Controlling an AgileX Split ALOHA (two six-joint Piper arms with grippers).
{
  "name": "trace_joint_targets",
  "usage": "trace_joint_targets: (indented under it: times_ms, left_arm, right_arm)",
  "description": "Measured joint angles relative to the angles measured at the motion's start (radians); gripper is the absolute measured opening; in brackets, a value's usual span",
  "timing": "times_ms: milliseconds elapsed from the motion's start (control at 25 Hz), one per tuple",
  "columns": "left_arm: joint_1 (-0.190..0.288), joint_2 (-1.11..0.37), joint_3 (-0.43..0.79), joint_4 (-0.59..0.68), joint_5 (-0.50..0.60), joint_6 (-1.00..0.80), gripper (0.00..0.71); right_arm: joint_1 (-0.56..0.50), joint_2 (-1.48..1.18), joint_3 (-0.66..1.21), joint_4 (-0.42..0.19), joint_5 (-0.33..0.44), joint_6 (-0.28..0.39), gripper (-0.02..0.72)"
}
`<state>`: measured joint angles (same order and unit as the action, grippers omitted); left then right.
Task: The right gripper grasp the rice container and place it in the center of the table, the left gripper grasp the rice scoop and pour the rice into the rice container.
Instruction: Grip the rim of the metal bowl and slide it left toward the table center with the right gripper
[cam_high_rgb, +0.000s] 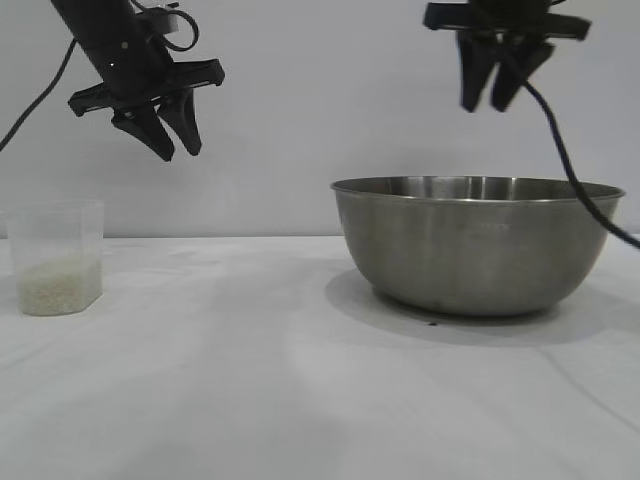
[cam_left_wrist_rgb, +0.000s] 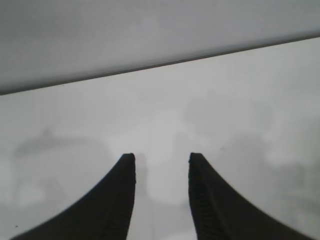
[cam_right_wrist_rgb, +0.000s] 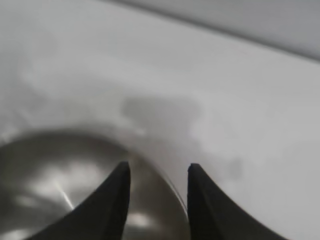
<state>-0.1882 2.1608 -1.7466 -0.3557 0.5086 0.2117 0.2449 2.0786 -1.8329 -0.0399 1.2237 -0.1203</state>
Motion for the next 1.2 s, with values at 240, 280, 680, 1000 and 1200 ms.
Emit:
trace_joint_targets:
  times_ms: [240,280,680,1000,1200]
  left_arm:
    - [0.000,-0.002,0.000,0.000,0.000,0.000,0.209]
    - [0.000,-0.002,0.000,0.000,0.000,0.000,0.209]
    - [0.001,-0.002,0.000,0.000,0.000,0.000,0.209]
    - [0.001,-0.003,0.000,0.000,0.000,0.000,0.209]
    - [0.001,-0.003,0.000,0.000,0.000,0.000,0.209]
  right_arm:
    - [-0.011,0.000,0.128,-0.036,-0.034,0.002,0.210]
    - [-0.013,0.000,0.148,-0.040,-0.045,0.002,0.210]
    - [-0.022,0.040,0.183,-0.011,-0.093,0.011,0.071]
    - [0.047,0.040,0.183,0.005,-0.079,0.009,0.071]
    - [0.143,0.040,0.183,0.011,-0.079,0.009,0.071]
